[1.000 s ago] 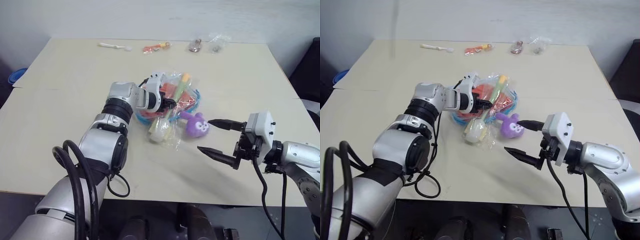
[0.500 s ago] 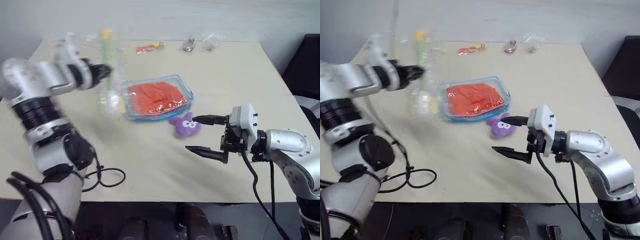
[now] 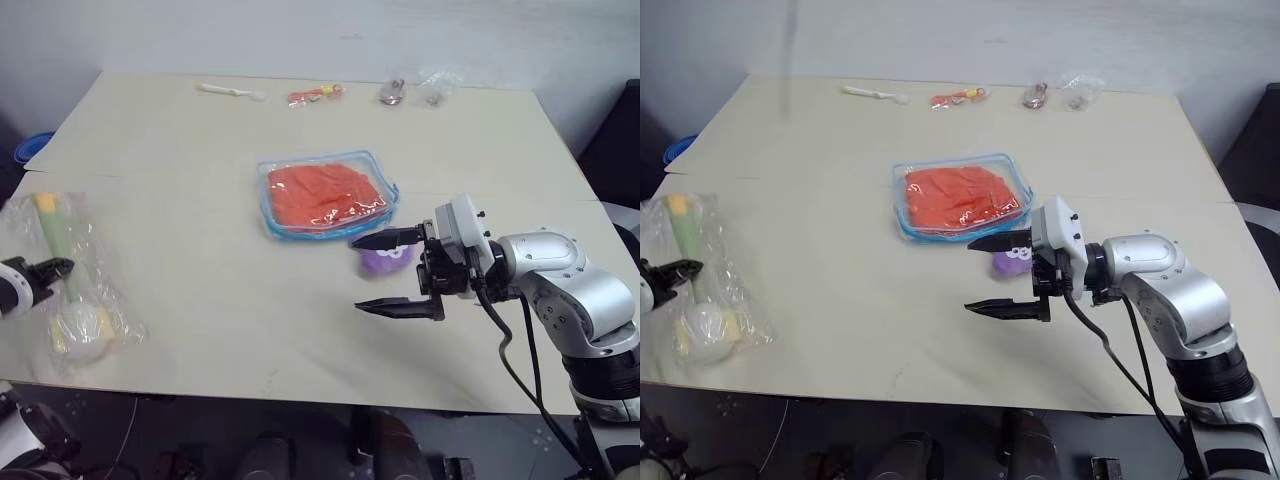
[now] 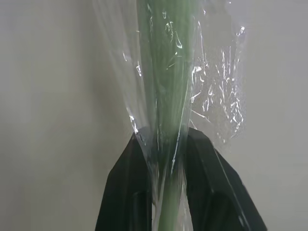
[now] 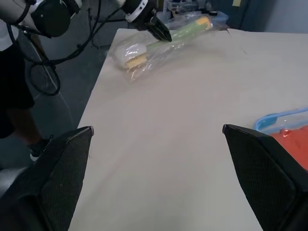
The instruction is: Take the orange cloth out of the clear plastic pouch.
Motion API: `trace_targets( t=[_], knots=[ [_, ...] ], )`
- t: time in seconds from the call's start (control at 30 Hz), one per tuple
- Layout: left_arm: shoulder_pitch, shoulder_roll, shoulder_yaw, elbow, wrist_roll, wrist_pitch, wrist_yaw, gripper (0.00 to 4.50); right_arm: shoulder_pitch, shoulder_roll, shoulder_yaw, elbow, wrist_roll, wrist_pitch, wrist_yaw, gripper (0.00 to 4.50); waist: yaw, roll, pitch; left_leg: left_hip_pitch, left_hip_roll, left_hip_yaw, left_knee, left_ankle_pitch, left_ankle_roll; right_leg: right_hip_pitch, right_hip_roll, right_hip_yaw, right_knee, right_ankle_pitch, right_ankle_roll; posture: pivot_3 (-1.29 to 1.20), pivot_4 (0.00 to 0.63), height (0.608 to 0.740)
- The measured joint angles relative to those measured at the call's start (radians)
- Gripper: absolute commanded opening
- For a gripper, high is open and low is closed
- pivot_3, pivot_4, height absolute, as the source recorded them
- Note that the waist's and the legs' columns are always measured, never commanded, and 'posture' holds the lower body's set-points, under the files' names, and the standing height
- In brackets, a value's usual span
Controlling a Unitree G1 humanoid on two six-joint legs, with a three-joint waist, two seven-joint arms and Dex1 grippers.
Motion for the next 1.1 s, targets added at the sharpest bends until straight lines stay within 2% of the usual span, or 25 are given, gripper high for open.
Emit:
trace_targets(
  t=[0.27,0.33,0.43,0.5,0.57,0.63,0.7,0.8,0.93,1.0,1.1],
  knots=[
    [0.19,0.038,0.0,-0.052,0.033,-0.201,-0.016,4.4,-0.003,0.011,0.0,0.016,-0.016,-0.012,0.012,4.5,-0.021,0.0,0.0,0.001,0.001,0.001,-0.001,0.0,0.0,0.0,0.0,0.0,0.0,0.0,0.0,0.0,0.15,0.74],
    [0.182,0.06,0.026,-0.107,-0.006,-0.224,-0.066,4.4,0.011,0.008,-0.005,0.016,-0.018,-0.011,0.009,4.5,-0.017,-0.001,0.0,0.0,0.001,-0.001,0.0,0.0,-0.001,-0.001,0.0,-0.001,0.0,0.0,-0.001,0.0,0.15,0.74],
    [0.097,0.129,0.103,-0.234,-0.15,-0.234,-0.197,4.4,0.023,0.004,-0.009,0.01,-0.018,-0.007,0.0,4.5,-0.012,-0.002,-0.001,0.0,0.001,-0.001,0.0,-0.001,0.0,-0.001,-0.002,0.0,0.0,0.0,-0.001,0.0,0.15,0.74],
    [0.082,0.195,0.078,-0.34,-0.238,-0.272,-0.313,4.4,0.034,-0.005,-0.021,0.0,-0.017,0.004,-0.014,4.5,-0.015,-0.001,0.0,0.0,0.0,-0.001,0.0,-0.001,0.0,-0.001,-0.002,0.0,0.0,0.0,-0.001,0.0,0.15,0.74],
    [0.076,0.258,-0.057,-0.452,-0.288,-0.364,-0.441,4.4,0.049,-0.011,-0.036,-0.015,-0.018,0.012,-0.037,4.5,-0.014,0.003,0.0,0.0,-0.001,-0.001,0.0,-0.001,-0.001,0.0,-0.003,0.0,0.0,0.0,-0.001,0.0,0.15,0.74],
    [0.048,0.278,-0.272,-0.493,-0.25,-0.494,-0.519,4.4,0.066,-0.014,-0.049,-0.03,-0.018,0.015,-0.055,4.5,-0.012,0.008,0.0,0.001,-0.001,0.001,0.0,-0.001,-0.001,0.0,-0.003,0.001,0.0,0.0,-0.001,0.0,0.15,0.74],
    [-0.031,0.272,-0.637,-0.439,-0.038,-0.763,-0.562,4.4,0.082,-0.018,-0.056,-0.044,-0.018,0.026,-0.081,4.5,-0.014,0.009,0.0,0.001,0.0,0.003,-0.001,0.0,-0.002,0.0,0.0,0.001,0.001,0.0,-0.001,0.0,0.15,0.74],
    [-0.145,0.199,-0.9,-0.277,0.183,-1.037,-0.581,4.4,0.106,-0.026,-0.07,-0.063,-0.019,0.029,-0.105,4.5,-0.023,0.008,0.0,0.0,0.002,0.007,-0.002,0.0,-0.002,0.0,0.002,0.002,0.002,0.0,-0.002,0.0,0.15,0.74],
    [-0.361,0.045,-1.131,0.04,0.429,-1.366,-0.592,4.4,0.149,-0.034,-0.099,-0.108,-0.018,0.039,-0.16,4.5,-0.017,0.007,0.001,0.0,0.002,0.008,-0.002,0.0,0.0,-0.001,0.003,0.002,0.002,0.0,-0.002,0.0,0.15,0.74],
    [-0.415,-0.002,-1.197,0.184,0.518,-1.482,-0.578,4.4,0.172,-0.035,-0.111,-0.146,-0.016,0.053,-0.185,4.5,-0.016,0.007,0.001,0.0,0.001,0.008,-0.002,-0.001,0.002,-0.001,0.002,0.002,0.001,0.0,-0.002,0.0,0.15,0.74],
    [-0.459,-0.072,-1.231,0.335,0.583,-1.584,-0.562,4.4,0.216,-0.039,-0.141,-0.187,-0.008,0.073,-0.226,4.5,-0.016,0.006,0.001,0.0,0.001,0.009,0.0,-0.003,0.004,-0.001,0.001,0.001,0.001,0.0,-0.001,0.0,0.15,0.74]
  ],
)
